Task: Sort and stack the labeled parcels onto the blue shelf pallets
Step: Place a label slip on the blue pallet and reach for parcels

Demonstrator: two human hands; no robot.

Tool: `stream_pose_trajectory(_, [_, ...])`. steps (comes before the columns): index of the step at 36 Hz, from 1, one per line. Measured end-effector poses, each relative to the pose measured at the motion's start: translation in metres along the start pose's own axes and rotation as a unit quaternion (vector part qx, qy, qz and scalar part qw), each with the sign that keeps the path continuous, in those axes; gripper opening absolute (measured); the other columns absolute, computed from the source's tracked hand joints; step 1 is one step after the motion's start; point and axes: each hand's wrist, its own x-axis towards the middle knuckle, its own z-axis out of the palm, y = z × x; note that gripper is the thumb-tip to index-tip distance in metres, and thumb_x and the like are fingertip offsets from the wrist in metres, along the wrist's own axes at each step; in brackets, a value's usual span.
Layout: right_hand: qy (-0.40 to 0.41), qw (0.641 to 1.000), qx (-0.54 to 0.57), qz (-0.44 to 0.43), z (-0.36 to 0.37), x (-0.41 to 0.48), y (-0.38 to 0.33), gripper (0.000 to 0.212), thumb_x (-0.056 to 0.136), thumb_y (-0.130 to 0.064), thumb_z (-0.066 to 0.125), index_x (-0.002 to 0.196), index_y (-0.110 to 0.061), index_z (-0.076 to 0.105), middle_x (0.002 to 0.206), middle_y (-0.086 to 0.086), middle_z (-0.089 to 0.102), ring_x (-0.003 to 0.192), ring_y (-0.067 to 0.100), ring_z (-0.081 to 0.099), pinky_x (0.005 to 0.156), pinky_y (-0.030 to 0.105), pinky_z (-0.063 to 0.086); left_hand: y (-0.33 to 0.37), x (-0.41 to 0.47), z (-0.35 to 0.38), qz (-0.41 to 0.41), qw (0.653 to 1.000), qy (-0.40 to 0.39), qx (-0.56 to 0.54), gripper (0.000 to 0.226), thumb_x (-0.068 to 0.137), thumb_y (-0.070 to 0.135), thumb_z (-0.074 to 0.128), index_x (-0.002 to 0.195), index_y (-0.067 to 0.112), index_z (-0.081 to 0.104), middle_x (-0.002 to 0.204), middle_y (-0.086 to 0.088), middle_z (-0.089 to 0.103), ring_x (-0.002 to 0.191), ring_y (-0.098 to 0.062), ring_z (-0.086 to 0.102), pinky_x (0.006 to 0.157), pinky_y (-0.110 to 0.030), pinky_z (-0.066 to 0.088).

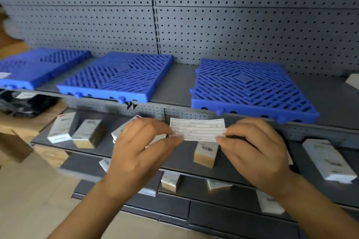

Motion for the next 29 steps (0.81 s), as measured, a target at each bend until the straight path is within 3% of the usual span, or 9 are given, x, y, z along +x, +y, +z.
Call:
stream_pose_trajectory(4, [0.003,0.999,0.033,0.001,0.034,0.020,-0.020,0.010,0.083,-0.002,0.072,0.074,0.001,0.075,0.078,0.015,0.067,0.077,0.025,0.056,0.065,0.037,0.050,-0.026,-0.016,-0.026,-0.015,1.000,-0.002,0.023,0.028,0.083,0.008,0.072,0.108,0.018,0.063,0.105,0.000,0.058,0.089,-0.027,0.060,0.075,-0.038,0.046])
stream_pose_trajectory(11, [0.004,0.997,0.072,-0.013,0.082,0.049,-0.027,0.012,0.084,-0.002,0.071,0.073,-0.001,0.075,0.078,0.014,0.067,0.075,0.025,0.057,0.066,0.034,0.050,-0.065,-0.029,-0.049,-0.038,0.997,-0.018,0.059,0.017,0.093,0.015,0.060,0.110,0.018,0.061,0.106,-0.001,0.057,0.092,-0.025,0.058,0.077,-0.037,0.045])
stream_pose_trajectory(17, [0.010,0.996,0.085,-0.023,0.125,0.070,-0.015,0.016,0.085,-0.003,0.069,0.070,-0.002,0.073,0.079,0.012,0.067,0.077,0.024,0.056,0.065,0.033,0.050,-0.102,-0.033,-0.045,-0.055,0.994,-0.024,0.087,0.018,0.092,0.013,0.063,0.109,0.016,0.062,0.105,-0.001,0.056,0.093,-0.025,0.056,0.078,-0.034,0.044])
stream_pose_trajectory(29, [-0.074,0.989,0.129,0.025,0.210,0.100,0.006,0.008,0.079,0.001,0.070,0.079,-0.006,0.072,0.086,0.006,0.066,0.079,0.024,0.061,0.064,0.037,0.050,-0.183,-0.034,-0.026,-0.135,0.983,-0.038,0.115,0.021,0.083,0.009,0.072,0.103,0.015,0.069,0.095,-0.007,0.067,0.085,-0.029,0.060,0.070,-0.041,0.046])
